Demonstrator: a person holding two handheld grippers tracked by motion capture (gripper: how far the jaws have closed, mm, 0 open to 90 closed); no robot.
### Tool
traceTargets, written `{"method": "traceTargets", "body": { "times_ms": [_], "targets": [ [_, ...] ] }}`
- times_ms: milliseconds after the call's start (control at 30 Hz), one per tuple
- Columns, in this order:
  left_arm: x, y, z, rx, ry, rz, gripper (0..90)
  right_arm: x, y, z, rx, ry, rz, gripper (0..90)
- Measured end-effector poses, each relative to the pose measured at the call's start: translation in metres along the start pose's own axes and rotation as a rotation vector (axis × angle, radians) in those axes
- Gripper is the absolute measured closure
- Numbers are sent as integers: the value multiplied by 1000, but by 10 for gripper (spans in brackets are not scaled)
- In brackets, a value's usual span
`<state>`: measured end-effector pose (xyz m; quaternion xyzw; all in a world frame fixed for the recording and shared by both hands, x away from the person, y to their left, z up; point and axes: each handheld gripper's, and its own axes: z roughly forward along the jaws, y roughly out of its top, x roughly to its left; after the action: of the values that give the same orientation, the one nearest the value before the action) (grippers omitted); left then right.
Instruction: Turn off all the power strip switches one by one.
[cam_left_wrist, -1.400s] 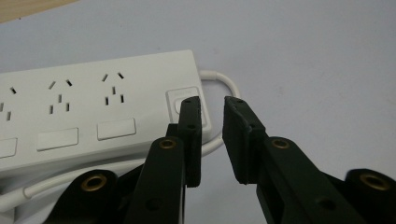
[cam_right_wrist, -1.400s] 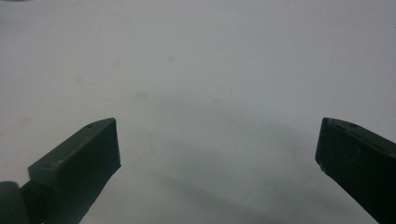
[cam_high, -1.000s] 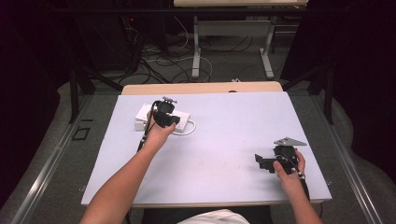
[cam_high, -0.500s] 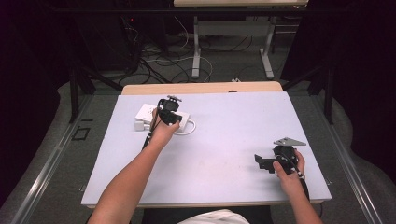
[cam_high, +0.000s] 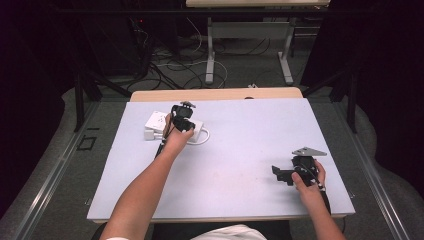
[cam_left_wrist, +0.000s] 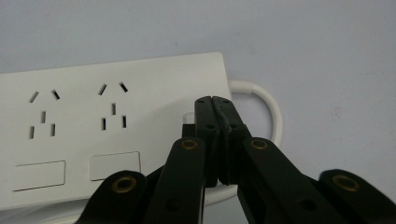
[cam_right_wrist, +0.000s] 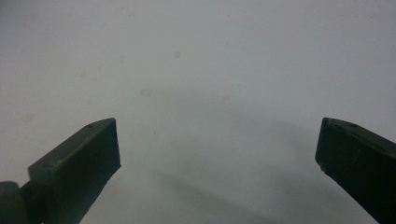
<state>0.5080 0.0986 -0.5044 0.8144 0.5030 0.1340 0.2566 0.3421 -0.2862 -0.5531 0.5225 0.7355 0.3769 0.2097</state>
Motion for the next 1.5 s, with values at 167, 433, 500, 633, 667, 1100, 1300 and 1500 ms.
{"method": "traceTargets", "body": {
  "times_ms": [167, 433, 500, 633, 667, 1100, 1300, 1500],
  "targets": [
    [2, -1, 4, 20, 6, -3, 900, 0, 0, 0, 3, 1, 7, 0],
    [1, -2, 8, 36, 7, 1, 900, 0, 0, 0, 6, 8, 7, 0],
    [0, -3, 10, 36, 6, -1, 900, 0, 0, 0, 7, 9, 7, 0],
    [-1, -4, 10, 31, 16, 0, 900, -1, 0, 0, 9, 8, 4, 0],
    [-2, -4, 11, 36, 15, -1, 900, -1, 0, 0, 9, 8, 4, 0],
    [-4, -4, 11, 40, 29, 17, 900, -2, 0, -2, -4, 16, 10, 0],
    [-3, -4, 11, 41, 27, 14, 900, -2, 0, -1, -6, 17, 7, 0],
    [-3, -5, 11, 44, 23, 12, 900, -2, 0, -2, -6, 18, 3, 0]
  ]
}}
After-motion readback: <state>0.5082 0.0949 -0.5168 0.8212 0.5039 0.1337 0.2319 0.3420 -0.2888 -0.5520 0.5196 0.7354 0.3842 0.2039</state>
